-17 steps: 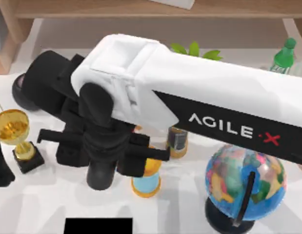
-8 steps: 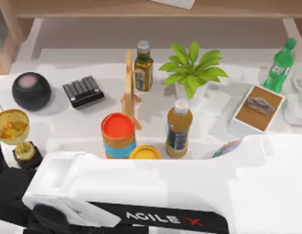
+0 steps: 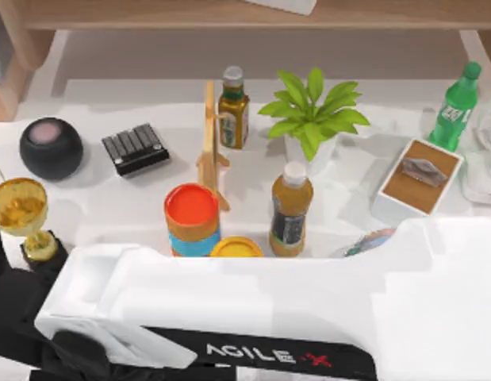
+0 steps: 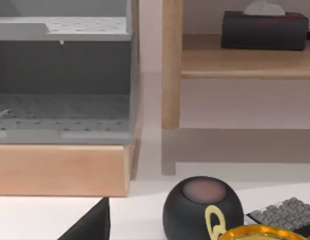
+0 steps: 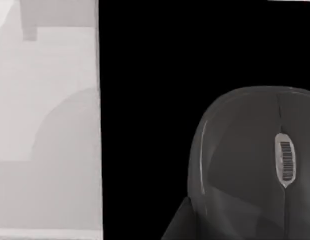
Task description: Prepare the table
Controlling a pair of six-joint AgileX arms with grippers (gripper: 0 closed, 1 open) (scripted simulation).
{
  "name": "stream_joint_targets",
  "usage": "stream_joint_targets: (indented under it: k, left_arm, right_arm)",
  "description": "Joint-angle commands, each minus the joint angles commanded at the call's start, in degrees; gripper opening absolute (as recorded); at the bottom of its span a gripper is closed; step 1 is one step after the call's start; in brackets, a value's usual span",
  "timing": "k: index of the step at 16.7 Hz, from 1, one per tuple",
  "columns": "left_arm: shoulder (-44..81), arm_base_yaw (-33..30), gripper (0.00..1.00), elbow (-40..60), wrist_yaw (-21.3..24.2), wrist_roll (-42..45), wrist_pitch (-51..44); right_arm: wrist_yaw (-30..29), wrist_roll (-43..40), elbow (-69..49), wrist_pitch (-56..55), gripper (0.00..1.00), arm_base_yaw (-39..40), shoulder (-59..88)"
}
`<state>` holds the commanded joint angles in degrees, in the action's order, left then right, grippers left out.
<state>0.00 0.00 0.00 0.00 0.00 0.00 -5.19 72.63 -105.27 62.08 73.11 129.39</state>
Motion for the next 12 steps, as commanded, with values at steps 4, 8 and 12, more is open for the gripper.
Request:
stream_joint_targets:
  k: [4, 8, 12]
  left_arm:
    - [0.0, 0.0, 1.0, 0.0, 0.0, 0.0, 0.0]
    - [0.0, 0.0, 1.0, 0.0, 0.0, 0.0, 0.0]
    - [0.0, 0.0, 1.0, 0.0, 0.0, 0.0, 0.0]
  right_arm:
    - [1.46, -0.51, -1.69, -2.61, 0.0, 0.17, -0.81]
    - [2.46, -1.12, -3.21, -5.01, 0.0, -0.01, -1.24]
    - [2.3, -1.53, -3.7, -5.88, 0.0, -0.39, -1.45]
